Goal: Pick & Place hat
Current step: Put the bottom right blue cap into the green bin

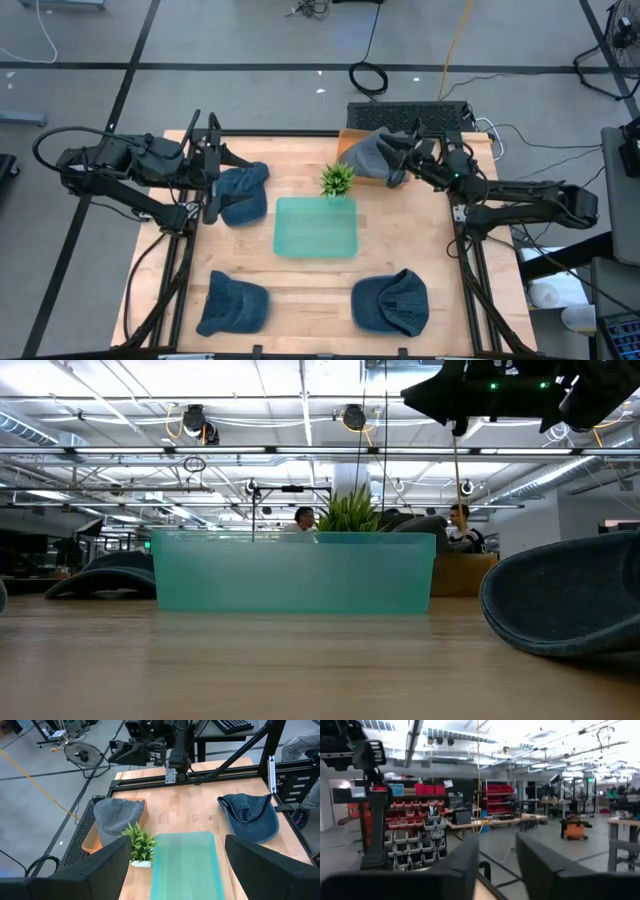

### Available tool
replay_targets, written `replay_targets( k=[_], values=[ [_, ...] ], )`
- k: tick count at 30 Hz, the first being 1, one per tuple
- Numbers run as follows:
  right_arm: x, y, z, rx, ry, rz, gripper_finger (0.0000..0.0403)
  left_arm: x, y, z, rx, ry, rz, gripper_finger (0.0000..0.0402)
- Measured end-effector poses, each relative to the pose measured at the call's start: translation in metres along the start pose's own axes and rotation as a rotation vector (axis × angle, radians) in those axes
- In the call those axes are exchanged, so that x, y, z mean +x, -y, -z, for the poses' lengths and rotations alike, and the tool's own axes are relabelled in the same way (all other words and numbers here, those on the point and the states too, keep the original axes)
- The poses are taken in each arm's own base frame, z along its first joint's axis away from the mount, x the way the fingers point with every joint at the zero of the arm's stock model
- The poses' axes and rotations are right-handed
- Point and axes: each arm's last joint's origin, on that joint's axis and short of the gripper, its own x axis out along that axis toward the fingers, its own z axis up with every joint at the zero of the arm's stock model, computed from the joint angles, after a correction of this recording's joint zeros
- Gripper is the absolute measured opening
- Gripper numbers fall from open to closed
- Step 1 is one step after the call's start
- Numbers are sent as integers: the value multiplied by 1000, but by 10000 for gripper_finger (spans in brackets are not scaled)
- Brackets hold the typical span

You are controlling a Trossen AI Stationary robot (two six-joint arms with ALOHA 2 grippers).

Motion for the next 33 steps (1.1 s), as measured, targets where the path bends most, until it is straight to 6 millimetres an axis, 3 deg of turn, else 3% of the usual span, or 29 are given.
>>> replay_targets(
  k=[7, 13, 17, 23, 33],
  values=[
    [-6, -7, -9, 4, -106, -29, 254, 0, 0, 0, 1, 0, 0, 333],
    [-1, -23, -34, -53, -255, -107, 324, 0, 0, 0, -1, 0, 0, 333],
    [1, -36, -52, -130, -288, -137, 336, 0, 0, 0, -2, 0, 0, 333],
    [-5, -60, -77, -293, -343, -141, 320, 0, 0, 0, -7, 0, 0, 333],
    [-27, -96, -108, -323, -434, -135, 324, 0, 0, 0, -73, 0, 0, 333]
  ],
)
